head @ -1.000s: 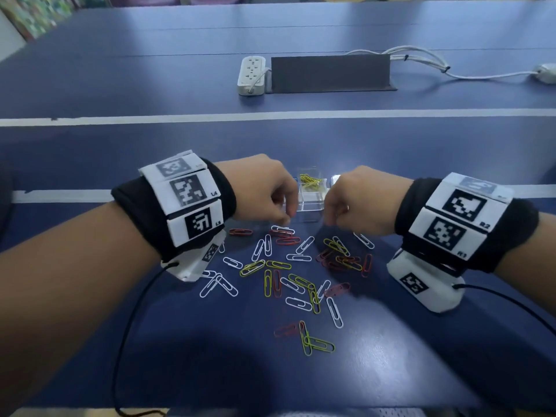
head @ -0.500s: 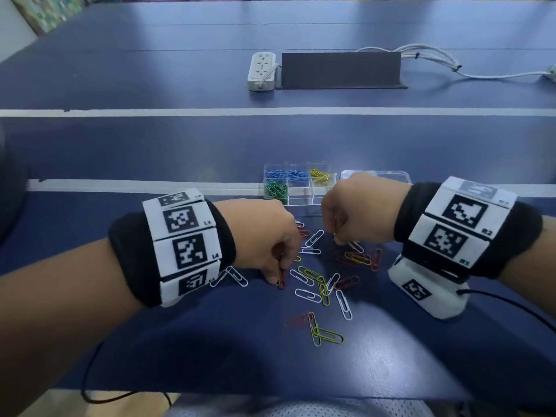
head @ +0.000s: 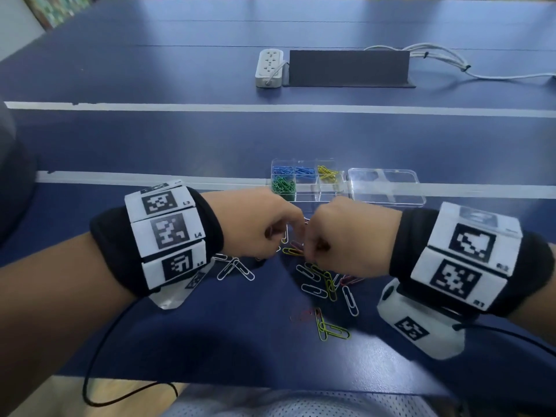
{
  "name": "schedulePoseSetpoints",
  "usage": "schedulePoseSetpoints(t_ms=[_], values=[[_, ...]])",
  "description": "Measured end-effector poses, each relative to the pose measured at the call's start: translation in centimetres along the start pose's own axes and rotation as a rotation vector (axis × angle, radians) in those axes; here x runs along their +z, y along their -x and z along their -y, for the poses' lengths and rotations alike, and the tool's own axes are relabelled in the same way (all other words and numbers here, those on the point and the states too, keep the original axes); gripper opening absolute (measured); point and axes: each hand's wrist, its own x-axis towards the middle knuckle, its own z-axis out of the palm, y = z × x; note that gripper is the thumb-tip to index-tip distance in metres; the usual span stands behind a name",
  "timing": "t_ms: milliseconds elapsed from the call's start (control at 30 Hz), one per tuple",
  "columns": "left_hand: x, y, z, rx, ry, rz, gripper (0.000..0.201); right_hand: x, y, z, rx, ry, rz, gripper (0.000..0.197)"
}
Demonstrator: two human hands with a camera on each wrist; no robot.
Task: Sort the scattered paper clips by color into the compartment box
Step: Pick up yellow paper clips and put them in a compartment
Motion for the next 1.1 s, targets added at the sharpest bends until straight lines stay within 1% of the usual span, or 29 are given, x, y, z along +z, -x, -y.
schedulePoseSetpoints(t_ms=[67, 167, 267, 367, 433, 500, 567, 700, 800, 867, 967, 1100], values=[[-0.1, 0.2, 0.1, -0.026, 0.012, -0.009, 0.026, 0.2, -0.2, 0.2, -0.004, 0.039, 0.013, 0.021], [-0.2, 0.4, 0.5, -0.078, 0.026, -0.006, 0.024, 0.2, -0.5, 0.1, 0.014, 0.031, 0.017, 0.015], [-0.3, 0.6, 0.8, -0.155, 0.018, 0.010, 0.021, 0.2, -0.5, -0.1, 0.021, 0.020, 0.011, 0.018], [-0.1, 0.7, 0.9, -0.211, 0.010, -0.018, 0.014, 0.2, -0.4, 0.2, 0.016, 0.044, 0.028, 0.018], [0.2, 0.7, 0.9, -0.214, -0.013, -0.027, 0.012, 0.2, -0.4, 0.3, 0.012, 0.076, 0.031, 0.020], [0.4, 0.6, 0.8, -0.203, -0.075, 0.010, 0.019, 0.3, -0.5, 0.3, 0.006, 0.086, 0.026, 0.022], [0.6, 0.4, 0.7, -0.196, -0.115, 0.044, 0.021, 0.3, -0.5, 0.1, 0.005, 0.070, 0.038, 0.022], [0.5, 0.3, 0.6, -0.190, -0.103, 0.065, 0.010, 0.2, -0.4, 0.0, -0.001, -0.017, 0.050, 0.023], [0.2, 0.4, 0.6, -0.186, -0.064, 0.066, 0.005, -0.8, -0.5, -0.5, 0.015, -0.088, 0.035, 0.022], [-0.2, 0.3, 0.8, -0.196, -0.030, 0.061, 0.004, -1.9, -0.8, -1.3, 0.032, -0.107, -0.005, 0.020], [-1.0, 0.1, 1.1, -0.210, 0.025, 0.030, 0.004, -3.6, -1.7, -2.8, 0.084, -0.160, -0.109, 0.020], [-2.7, -1.3, 1.3, -0.213, 0.106, -0.031, 0.013, -5.4, -3.9, -5.1, 0.155, -0.227, -0.261, 0.021]])
